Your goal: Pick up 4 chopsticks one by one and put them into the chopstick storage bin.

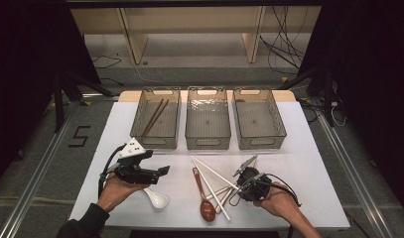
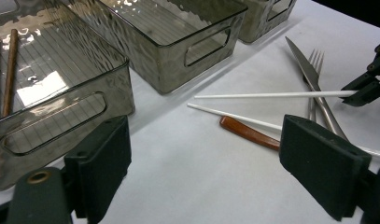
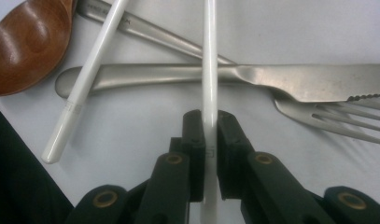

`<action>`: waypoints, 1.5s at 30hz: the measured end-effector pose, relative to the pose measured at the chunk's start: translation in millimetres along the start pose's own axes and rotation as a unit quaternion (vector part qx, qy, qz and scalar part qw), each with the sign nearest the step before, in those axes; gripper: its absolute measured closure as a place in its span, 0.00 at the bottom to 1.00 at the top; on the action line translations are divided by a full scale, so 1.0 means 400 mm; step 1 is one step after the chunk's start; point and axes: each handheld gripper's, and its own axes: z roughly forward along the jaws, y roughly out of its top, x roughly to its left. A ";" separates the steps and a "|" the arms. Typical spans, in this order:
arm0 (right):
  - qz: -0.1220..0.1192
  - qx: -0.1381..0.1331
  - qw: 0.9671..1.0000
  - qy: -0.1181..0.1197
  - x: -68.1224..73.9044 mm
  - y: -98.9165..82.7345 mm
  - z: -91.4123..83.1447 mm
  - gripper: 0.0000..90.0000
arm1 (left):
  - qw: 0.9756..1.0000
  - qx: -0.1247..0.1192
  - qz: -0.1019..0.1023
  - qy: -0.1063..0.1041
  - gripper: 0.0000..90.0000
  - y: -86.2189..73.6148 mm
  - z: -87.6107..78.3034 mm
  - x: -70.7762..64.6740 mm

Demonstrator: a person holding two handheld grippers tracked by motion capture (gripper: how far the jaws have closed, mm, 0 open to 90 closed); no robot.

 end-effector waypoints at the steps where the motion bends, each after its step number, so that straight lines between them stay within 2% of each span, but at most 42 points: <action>1: 0.000 -0.003 1.000 0.000 0.000 0.000 -0.002 0.94 | 1.000 0.001 0.000 -0.001 0.18 0.000 0.000 0.001; 4: -0.002 -0.015 1.000 0.002 0.000 0.001 -0.011 0.94 | 1.000 0.002 -0.003 -0.003 0.18 -0.001 0.001 0.002; 8: -0.016 -0.030 0.999 0.006 0.008 0.005 -0.025 0.94 | 1.000 0.004 0.002 -0.008 0.18 0.001 0.003 0.000; 13: -0.042 -0.041 0.998 0.010 0.030 0.013 -0.039 0.94 | 0.999 0.023 0.038 -0.009 0.18 0.007 0.012 -0.018; 17: -0.068 -0.042 0.997 0.016 0.050 0.021 -0.044 0.94 | 0.997 0.040 0.065 -0.022 0.18 0.016 0.022 -0.039; 21: -0.088 -0.042 0.995 0.019 0.070 0.027 -0.048 0.94 | 0.993 0.054 0.097 -0.031 0.18 0.027 0.032 -0.061; 24: -0.103 -0.045 0.993 0.022 0.081 0.029 -0.051 0.93 | 0.991 0.069 0.111 -0.039 0.18 0.029 0.043 -0.075; 26: -0.113 -0.045 0.992 0.024 0.086 0.030 -0.052 0.94 | 0.988 0.080 0.127 -0.041 0.18 0.028 0.049 -0.085; 30: -0.127 -0.043 0.991 0.026 0.100 0.032 -0.053 0.93 | 0.981 0.098 0.153 -0.065 0.21 0.032 0.056 -0.100; 33: -0.139 -0.046 0.989 0.030 0.104 0.033 -0.054 0.93 | 0.974 0.114 0.181 -0.072 0.21 0.035 0.064 -0.116; 36: -0.149 -0.043 0.987 0.032 0.110 0.033 -0.057 0.93 | 0.966 0.133 0.204 -0.083 0.22 0.036 0.075 -0.131; 37: -0.155 -0.042 0.986 0.032 0.111 0.033 -0.057 0.93 | 0.965 0.139 0.207 -0.087 0.22 0.036 0.080 -0.137; 39: -0.159 -0.042 0.986 0.032 0.117 0.033 -0.059 0.93 | 0.959 0.155 0.219 -0.092 0.24 0.039 0.087 -0.145; 42: -0.175 -0.049 0.983 0.031 0.124 0.034 -0.062 0.93 | 0.951 0.176 0.233 -0.101 0.27 0.043 0.099 -0.162; 44: -0.181 -0.047 0.982 0.032 0.129 0.035 -0.063 0.93 | 0.948 0.185 0.235 -0.109 0.28 0.043 0.107 -0.171; 45: -0.185 -0.048 0.981 0.033 0.131 0.035 -0.063 0.93 | 0.944 0.193 0.242 -0.111 0.29 0.044 0.110 -0.172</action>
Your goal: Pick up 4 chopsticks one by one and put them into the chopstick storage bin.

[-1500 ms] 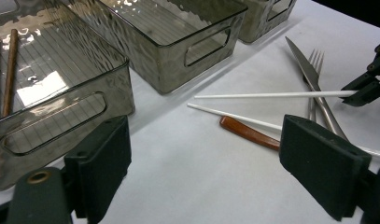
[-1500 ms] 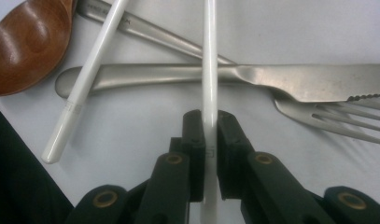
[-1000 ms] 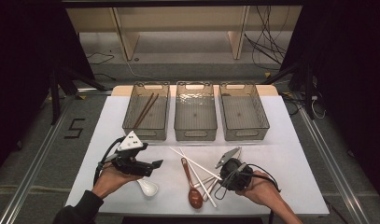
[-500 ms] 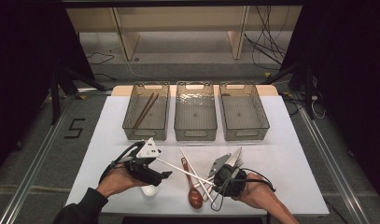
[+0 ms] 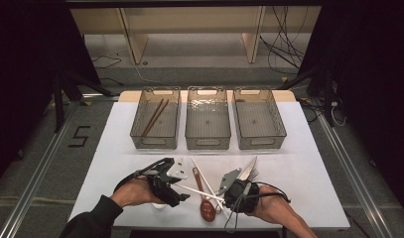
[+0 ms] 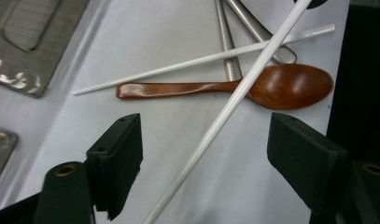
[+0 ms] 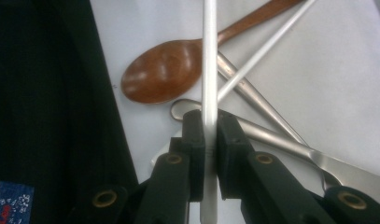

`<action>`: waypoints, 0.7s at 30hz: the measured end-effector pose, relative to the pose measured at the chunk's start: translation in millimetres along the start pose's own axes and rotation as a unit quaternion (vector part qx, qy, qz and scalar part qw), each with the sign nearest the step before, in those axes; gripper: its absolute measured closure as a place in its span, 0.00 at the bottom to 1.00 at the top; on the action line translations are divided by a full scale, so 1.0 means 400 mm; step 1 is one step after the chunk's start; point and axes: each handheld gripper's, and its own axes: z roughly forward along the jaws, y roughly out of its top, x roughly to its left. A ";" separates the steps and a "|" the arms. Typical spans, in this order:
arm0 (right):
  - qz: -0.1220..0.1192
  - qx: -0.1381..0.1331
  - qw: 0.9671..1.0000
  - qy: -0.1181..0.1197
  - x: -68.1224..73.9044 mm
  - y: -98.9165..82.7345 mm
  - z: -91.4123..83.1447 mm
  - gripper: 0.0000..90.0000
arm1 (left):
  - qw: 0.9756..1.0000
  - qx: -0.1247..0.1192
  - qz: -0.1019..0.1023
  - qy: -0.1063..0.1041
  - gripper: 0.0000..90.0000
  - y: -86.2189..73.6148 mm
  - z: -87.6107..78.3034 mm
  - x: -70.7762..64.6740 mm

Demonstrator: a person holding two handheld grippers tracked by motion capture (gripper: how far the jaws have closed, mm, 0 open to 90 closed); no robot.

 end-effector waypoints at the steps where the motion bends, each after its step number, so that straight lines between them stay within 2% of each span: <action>1: -0.004 -0.001 1.000 0.002 0.002 0.000 0.000 0.93 | 1.000 0.006 0.000 -0.004 0.31 0.001 0.003 -0.001; 4: -0.017 -0.003 1.000 0.007 0.005 0.001 -0.002 0.93 | 1.000 0.021 0.000 -0.010 0.35 -0.002 0.011 -0.001; 9: -0.030 -0.004 1.000 0.010 0.009 0.000 0.001 0.93 | 0.999 0.037 0.013 -0.020 0.45 -0.003 0.015 -0.006; 14: -0.035 -0.002 0.999 0.011 0.012 0.000 0.001 0.93 | 0.998 0.051 0.031 -0.028 0.54 -0.003 0.024 -0.016; 16: -0.037 -0.003 0.999 0.012 0.014 0.000 0.002 0.93 | 0.997 0.061 0.045 -0.029 0.59 -0.001 0.028 -0.020; 21: -0.043 -0.006 0.999 0.018 0.016 0.000 0.003 0.93 | 0.996 0.063 0.057 -0.034 0.71 -0.002 0.031 -0.023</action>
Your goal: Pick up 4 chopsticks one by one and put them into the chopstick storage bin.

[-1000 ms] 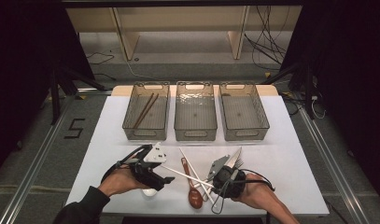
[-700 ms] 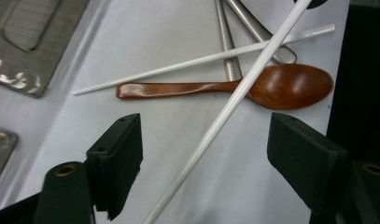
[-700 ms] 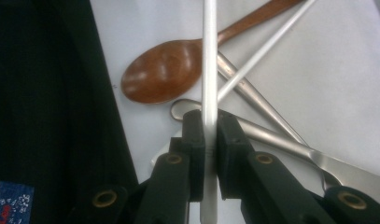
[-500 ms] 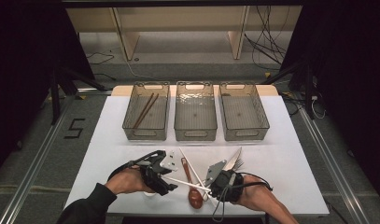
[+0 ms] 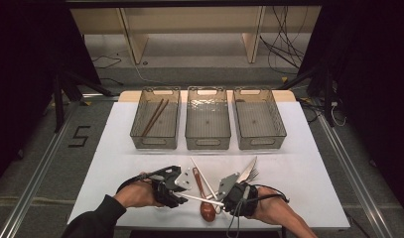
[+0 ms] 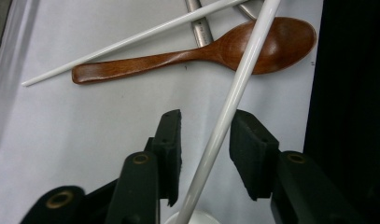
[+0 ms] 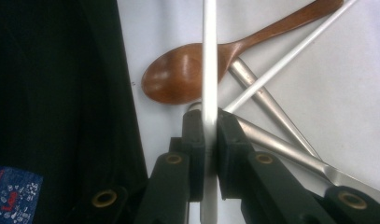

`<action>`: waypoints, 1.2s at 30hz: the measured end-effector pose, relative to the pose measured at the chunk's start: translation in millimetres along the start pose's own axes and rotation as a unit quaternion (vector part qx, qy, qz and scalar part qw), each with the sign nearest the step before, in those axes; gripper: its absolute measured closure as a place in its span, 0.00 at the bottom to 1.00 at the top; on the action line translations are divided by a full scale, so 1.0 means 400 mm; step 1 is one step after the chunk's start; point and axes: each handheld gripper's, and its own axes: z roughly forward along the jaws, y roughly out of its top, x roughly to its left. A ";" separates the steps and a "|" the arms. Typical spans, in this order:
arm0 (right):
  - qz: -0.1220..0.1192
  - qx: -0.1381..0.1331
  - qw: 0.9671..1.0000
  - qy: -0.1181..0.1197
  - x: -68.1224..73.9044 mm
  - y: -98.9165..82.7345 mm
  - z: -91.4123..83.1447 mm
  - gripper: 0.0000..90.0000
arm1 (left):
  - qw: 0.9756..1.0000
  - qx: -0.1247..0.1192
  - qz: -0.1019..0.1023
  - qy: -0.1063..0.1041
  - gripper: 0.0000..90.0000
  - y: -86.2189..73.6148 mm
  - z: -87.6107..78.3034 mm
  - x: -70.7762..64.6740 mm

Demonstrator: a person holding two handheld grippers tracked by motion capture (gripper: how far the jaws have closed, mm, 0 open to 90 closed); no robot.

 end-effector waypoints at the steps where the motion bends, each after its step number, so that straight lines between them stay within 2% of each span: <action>1: -0.005 -0.001 1.000 0.000 0.000 0.000 0.001 0.93 | 1.000 0.001 0.001 -0.001 0.73 0.000 0.001 0.000; 4: -0.006 0.001 1.000 -0.002 0.001 0.000 0.001 0.93 | 1.000 0.002 0.003 -0.005 0.81 0.002 0.000 0.000; 6: -0.006 0.002 1.000 -0.002 0.001 0.001 0.001 0.93 | 1.000 0.006 0.007 -0.013 0.83 0.001 -0.001 -0.001; 8: -0.017 -0.001 1.000 -0.003 0.002 0.000 0.002 0.93 | 1.000 0.005 0.012 -0.018 0.84 0.000 0.000 -0.004; 11: -0.019 0.000 1.000 -0.002 0.003 -0.001 0.003 0.93 | 0.999 0.006 0.025 -0.025 0.86 0.000 -0.001 -0.008; 16: -0.016 -0.004 1.000 -0.005 -0.003 -0.008 0.002 0.90 | 0.998 0.003 0.050 -0.049 0.91 0.000 0.000 -0.017; 18: -0.001 -0.003 1.000 -0.016 -0.007 -0.010 0.000 0.87 | 0.997 -0.003 0.055 -0.060 0.93 0.001 0.000 -0.020; 20: 0.010 -0.008 1.000 -0.013 -0.018 -0.014 -0.003 0.85 | 0.997 -0.009 0.048 -0.065 0.94 0.001 -0.002 -0.020; 23: 0.039 -0.019 0.999 -0.020 -0.028 -0.016 -0.015 0.71 | 0.998 -0.011 0.033 -0.054 0.94 -0.006 -0.010 -0.007; 25: 0.061 -0.039 0.997 -0.031 -0.037 -0.018 -0.025 0.58 | 0.999 -0.010 0.022 -0.036 0.94 -0.016 -0.017 0.007; 26: 0.073 -0.051 0.995 -0.035 -0.043 -0.020 -0.029 0.54 | 0.999 -0.013 0.017 -0.035 0.94 -0.022 -0.022 0.016; 28: 0.098 -0.072 0.991 -0.055 -0.051 -0.021 -0.040 0.48 | 1.000 -0.011 -0.002 -0.022 0.94 -0.030 -0.029 0.027; 30: 0.122 -0.095 0.986 -0.062 -0.060 -0.024 -0.051 0.44 | 1.000 -0.008 -0.021 -0.003 0.94 -0.039 -0.031 0.038; 32: 0.143 -0.118 0.980 -0.069 -0.067 -0.028 -0.061 0.40 | 0.999 -0.011 -0.030 0.004 0.94 -0.048 -0.035 0.046; 36: 0.162 -0.130 0.975 -0.085 -0.075 -0.043 -0.071 0.37 | 0.998 -0.012 -0.052 0.017 0.94 -0.053 -0.046 0.057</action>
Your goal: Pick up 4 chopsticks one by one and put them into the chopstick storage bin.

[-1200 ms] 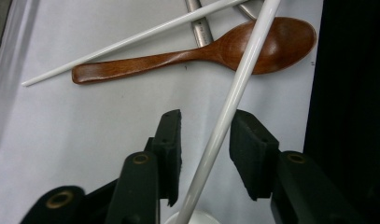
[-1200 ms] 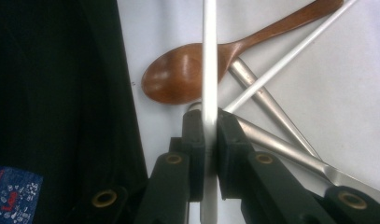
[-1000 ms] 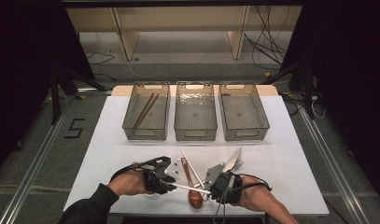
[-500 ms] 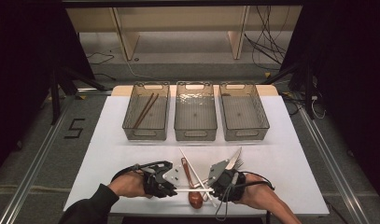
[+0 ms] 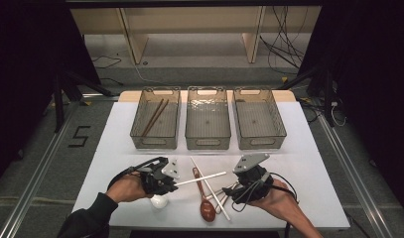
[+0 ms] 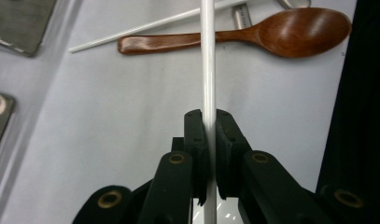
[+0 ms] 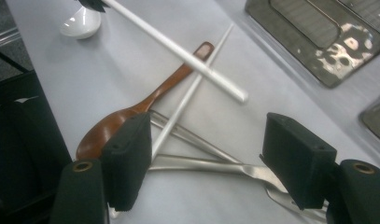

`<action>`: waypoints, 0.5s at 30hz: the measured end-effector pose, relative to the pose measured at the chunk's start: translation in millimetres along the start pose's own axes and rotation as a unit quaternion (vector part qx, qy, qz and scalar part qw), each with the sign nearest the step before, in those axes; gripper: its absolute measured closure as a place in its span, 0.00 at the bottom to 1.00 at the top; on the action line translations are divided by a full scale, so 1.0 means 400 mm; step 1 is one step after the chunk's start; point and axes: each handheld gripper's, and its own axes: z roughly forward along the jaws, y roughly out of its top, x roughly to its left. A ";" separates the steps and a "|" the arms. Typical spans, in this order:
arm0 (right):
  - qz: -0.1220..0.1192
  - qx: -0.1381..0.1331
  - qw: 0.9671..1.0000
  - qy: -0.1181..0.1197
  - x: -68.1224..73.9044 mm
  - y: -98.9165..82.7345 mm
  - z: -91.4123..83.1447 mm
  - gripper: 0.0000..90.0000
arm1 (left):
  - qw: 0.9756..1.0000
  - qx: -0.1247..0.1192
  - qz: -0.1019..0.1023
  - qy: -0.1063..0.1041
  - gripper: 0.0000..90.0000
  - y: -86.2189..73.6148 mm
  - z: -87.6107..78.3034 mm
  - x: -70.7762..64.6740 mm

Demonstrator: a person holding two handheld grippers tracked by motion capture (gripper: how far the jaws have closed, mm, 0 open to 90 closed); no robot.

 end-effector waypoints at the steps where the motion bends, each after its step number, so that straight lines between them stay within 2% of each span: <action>1: 0.003 0.001 1.000 0.000 -0.002 -0.002 0.000 0.37 | 1.000 -0.003 -0.005 0.004 0.94 -0.001 -0.003 0.004; 4: 0.012 -0.007 1.000 -0.009 -0.003 -0.008 -0.002 0.35 | 0.999 -0.013 -0.034 0.021 0.94 -0.007 -0.014 0.020; 6: 0.018 -0.013 1.000 -0.009 -0.003 -0.008 -0.003 0.34 | 0.998 -0.026 -0.058 0.030 0.94 -0.011 -0.026 0.036; 8: 0.024 -0.015 1.000 -0.012 0.000 -0.007 -0.002 0.31 | 0.995 -0.036 -0.083 0.037 0.94 -0.015 -0.039 0.052; 11: 0.031 -0.011 0.999 -0.013 0.009 -0.010 0.005 0.30 | 0.990 -0.057 -0.125 0.026 0.94 -0.025 -0.055 0.077; 15: 0.028 -0.009 1.000 -0.011 0.024 -0.012 0.007 0.30 | 0.986 -0.064 -0.151 0.039 0.94 -0.030 -0.069 0.102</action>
